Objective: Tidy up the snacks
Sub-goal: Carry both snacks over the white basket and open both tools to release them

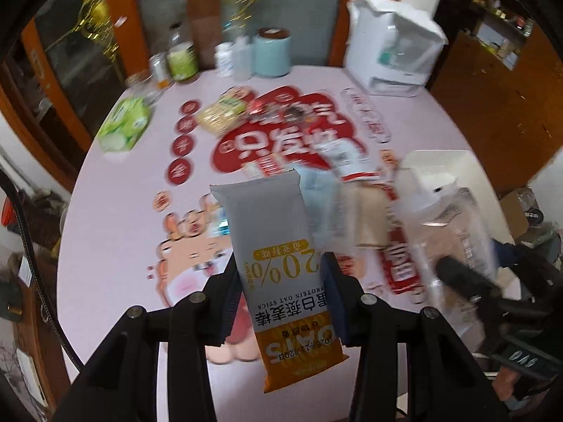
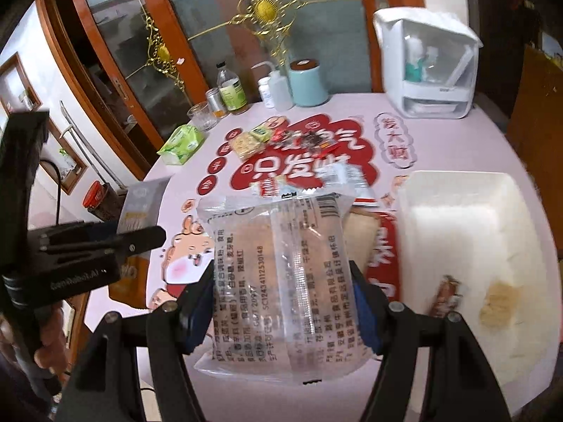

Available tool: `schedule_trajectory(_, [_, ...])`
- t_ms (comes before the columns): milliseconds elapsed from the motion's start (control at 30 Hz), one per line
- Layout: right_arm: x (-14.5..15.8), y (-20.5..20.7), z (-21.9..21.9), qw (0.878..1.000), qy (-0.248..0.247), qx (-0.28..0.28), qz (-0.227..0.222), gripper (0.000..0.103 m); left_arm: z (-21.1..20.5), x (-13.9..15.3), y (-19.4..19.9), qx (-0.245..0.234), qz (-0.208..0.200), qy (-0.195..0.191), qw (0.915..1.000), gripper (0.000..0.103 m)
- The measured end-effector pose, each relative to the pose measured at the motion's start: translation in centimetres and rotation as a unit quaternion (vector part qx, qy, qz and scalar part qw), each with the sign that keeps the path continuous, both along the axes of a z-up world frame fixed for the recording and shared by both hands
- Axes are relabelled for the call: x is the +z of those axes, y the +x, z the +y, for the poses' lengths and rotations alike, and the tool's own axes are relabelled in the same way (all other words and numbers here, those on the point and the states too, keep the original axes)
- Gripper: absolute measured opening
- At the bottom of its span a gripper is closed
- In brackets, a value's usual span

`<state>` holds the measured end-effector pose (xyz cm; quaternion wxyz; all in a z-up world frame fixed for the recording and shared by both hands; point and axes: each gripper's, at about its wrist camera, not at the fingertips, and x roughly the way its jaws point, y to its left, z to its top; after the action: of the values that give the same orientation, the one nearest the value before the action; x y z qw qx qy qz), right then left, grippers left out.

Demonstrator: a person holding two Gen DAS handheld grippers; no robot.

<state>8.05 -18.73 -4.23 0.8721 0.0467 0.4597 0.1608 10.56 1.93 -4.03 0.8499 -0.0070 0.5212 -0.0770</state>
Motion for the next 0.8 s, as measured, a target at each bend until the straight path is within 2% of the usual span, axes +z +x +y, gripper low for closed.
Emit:
schedule_trajectory(200, [0.0, -1.7, -8.1, 0.999, 0.006, -0.028, -0.019, 0.068, -9.0, 1.9, -1.0, -0.032, -0.023, 0.020, 0.9990, 0.042])
schedule_trajectory(400, [-1.8, -2.3, -16.8, 0.997, 0.014, -0.076, -0.006, 0.068, -18.9, 2.0, -0.6, -0.063, -0.028, 0.023, 0.9974, 0.042])
schedule_trajectory(633, [-3.0, -2.3, -23.9, 0.991, 0.018, -0.136, -0.004, 0.069, -28.7, 1.6, 0.5, -0.102, -0.032, 0.046, 0.9932, 0.043])
schedule_trajectory(800, [-4.6, -1.7, -26.7, 0.987, 0.025, -0.156, 0.006, 0.069, -32.9, 0.3, 2.5, -0.113, -0.030, 0.067, 0.9909, 0.043])
